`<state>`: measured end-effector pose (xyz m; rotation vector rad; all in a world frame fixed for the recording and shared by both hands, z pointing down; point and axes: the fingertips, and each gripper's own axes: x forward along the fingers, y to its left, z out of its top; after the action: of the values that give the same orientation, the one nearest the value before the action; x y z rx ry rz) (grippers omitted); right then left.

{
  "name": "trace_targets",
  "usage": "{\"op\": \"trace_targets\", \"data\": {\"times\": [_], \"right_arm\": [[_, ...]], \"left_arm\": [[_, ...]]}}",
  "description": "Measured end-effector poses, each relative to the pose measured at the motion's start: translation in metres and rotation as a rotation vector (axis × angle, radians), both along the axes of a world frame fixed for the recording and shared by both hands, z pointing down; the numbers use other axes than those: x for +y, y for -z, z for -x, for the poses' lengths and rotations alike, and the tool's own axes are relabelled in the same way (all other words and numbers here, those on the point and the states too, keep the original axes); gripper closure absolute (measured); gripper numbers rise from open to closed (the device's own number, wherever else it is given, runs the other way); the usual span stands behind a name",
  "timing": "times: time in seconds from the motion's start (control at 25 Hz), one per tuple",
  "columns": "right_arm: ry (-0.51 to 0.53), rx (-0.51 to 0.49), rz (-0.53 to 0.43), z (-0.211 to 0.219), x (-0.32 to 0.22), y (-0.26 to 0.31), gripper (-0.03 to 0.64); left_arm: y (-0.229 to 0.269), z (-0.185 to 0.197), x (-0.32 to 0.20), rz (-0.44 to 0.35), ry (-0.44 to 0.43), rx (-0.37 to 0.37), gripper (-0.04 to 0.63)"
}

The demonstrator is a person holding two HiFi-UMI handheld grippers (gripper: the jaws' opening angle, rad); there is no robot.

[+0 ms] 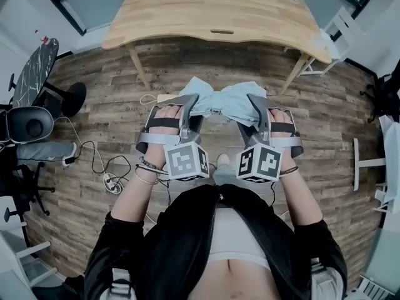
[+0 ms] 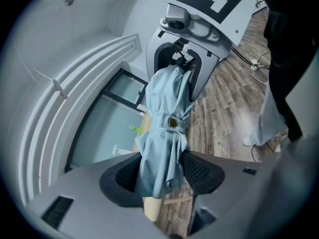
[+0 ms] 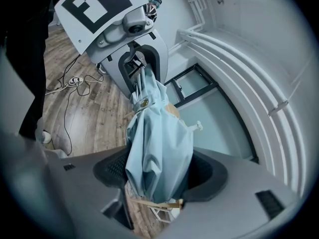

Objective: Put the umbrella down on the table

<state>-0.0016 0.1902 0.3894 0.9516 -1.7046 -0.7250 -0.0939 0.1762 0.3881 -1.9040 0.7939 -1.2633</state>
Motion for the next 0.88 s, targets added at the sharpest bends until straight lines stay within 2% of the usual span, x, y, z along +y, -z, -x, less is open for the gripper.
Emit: {"op": "trace_targets", "data": {"times": [0.44,0.68,0.88], "right_arm": [[0.022,0.017,-0.030,-0.058,-0.093,0.011,0.302],[0.029,0.012,-0.029,-0.088,-0.122,0.009,0.302],[0.017,-0.012,-0.005,-0.095,-0.132,0.005,0.302]], "left_arm": [[0.010,-0.057,-0.091,-0.026,0.029,0.005,0.360],[0.010,-0.087,-0.119,-0.027,0.032,0.002,0.363],[0.006,-0.094,-0.130,-0.010,0.030,-0.006,0.364]]}}
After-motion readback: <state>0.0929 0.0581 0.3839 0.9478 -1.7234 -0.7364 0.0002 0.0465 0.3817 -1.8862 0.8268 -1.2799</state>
